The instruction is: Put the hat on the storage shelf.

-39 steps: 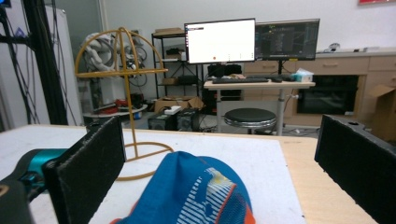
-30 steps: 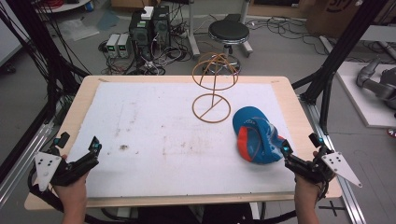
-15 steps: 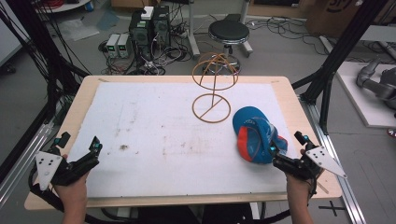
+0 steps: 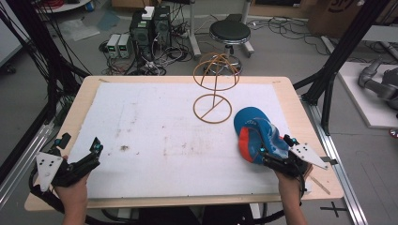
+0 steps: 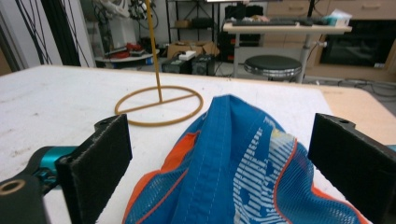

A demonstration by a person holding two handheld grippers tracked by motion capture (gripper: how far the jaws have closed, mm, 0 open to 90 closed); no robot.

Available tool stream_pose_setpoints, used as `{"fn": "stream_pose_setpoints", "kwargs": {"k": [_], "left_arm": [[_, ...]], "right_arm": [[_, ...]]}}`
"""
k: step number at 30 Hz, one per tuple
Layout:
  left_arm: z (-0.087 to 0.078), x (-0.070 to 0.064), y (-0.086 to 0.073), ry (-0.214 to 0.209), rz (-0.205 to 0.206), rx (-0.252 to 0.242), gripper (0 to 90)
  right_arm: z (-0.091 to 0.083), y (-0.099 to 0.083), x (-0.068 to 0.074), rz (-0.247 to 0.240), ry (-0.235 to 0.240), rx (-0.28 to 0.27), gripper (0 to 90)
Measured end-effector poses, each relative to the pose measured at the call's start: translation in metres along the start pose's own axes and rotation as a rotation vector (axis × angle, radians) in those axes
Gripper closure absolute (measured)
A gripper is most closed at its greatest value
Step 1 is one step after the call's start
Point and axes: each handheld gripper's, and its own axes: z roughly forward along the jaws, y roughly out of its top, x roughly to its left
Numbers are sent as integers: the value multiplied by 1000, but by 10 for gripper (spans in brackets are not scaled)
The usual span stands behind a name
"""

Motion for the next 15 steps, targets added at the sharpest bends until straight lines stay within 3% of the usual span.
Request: {"fn": "stream_pose_setpoints", "kwargs": {"k": [2,4,9,13,15], "left_arm": [[0,0,0,0,1,3,113],[-1,0,0,1,2,4,113],[-1,0,0,1,4,4,114],[-1,0,0,0,3,7,114],[-1,0,0,2,0,6,114]], "right_arm": [[1,-1,0,4,-6,11,78],[5,-3,1,1,-18,37,144],[8,-5,2,-1,-17,70,145],[13,-8,4,-3,-44,138,206],[14,-8,4,-3,-45,141,218]]}}
